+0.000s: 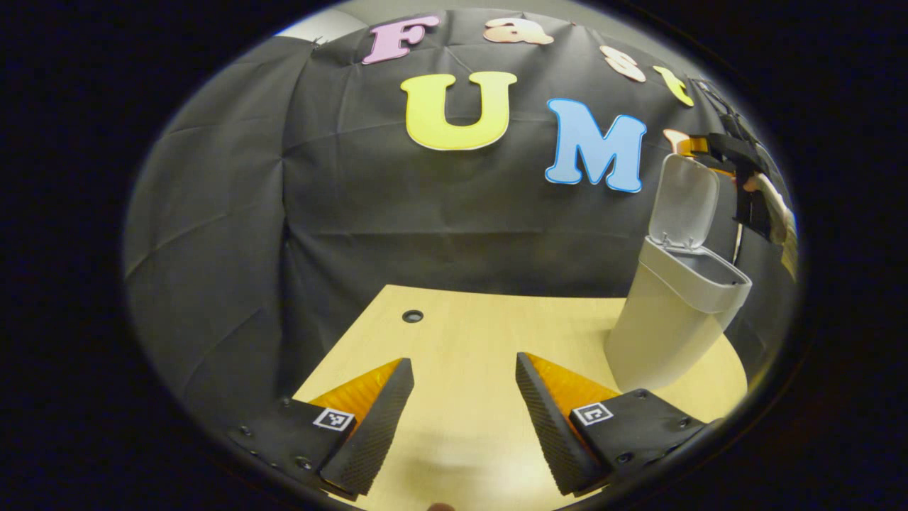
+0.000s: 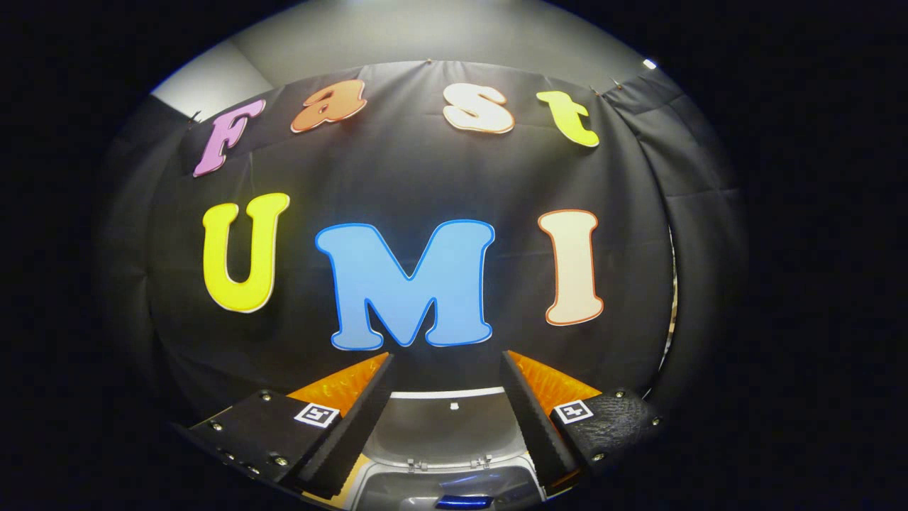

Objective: Press the lid of the desktop garbage bin to open it, pick up the crumpled paper on the desktop and throw it into the bin, then pick up the pop can on the desktop and drop it into the bin, and finally close the garbage bin lid.

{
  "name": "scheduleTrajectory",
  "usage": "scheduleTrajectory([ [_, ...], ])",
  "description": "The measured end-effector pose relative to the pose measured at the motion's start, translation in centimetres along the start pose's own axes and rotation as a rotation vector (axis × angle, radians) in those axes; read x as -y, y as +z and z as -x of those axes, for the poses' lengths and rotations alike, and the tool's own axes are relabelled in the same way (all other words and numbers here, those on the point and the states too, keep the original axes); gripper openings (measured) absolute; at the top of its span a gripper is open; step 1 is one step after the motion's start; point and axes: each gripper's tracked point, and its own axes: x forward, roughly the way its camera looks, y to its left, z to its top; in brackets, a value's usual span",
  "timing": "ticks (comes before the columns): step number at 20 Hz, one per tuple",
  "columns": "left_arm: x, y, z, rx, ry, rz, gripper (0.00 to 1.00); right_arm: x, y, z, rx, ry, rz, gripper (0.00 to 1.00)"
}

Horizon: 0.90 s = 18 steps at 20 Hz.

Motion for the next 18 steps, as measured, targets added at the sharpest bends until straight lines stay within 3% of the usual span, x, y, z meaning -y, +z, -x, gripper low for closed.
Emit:
scheduleTrajectory([
  [4, 1.0, -0.1, 0.0, 0.004, -0.018, -0.008, 0.96, 0.1, -0.5, 2.2, 0.005, 0.008, -0.006, 0.95],
  [5, 1.4, -0.1, 0.3, 0.005, -0.025, -0.009, 1.0, 0.1, -0.7, 2.7, 0.002, 0.012, -0.004, 0.95],
  [6, 1.7, -0.1, 0.4, 0.007, -0.033, -0.007, 0.96, 0.2, -0.9, 3.4, -0.004, 0.016, -0.003, 0.95],
  [9, 2.6, 0.0, 0.9, 0.015, -0.049, -0.003, 0.96, 0.2, -1.8, 5.1, -0.026, 0.024, -0.005, 0.95],
  [10, 2.6, 0.0, 1.1, 0.021, -0.051, -0.006, 1.0, 0.2, -2.1, 5.7, -0.033, 0.027, -0.004, 0.95],
  [15, 2.8, 1.0, 2.9, 0.067, -0.041, -0.03, 1.0, 0.3, -4.2, 8.7, -0.059, 0.032, -0.003, 0.95],
  [18, 2.8, 1.2, 3.6, 0.08, -0.04, -0.029, 0.96, 0.1, -5.9, 10.0, -0.089, 0.043, 0.003, 0.95],
])
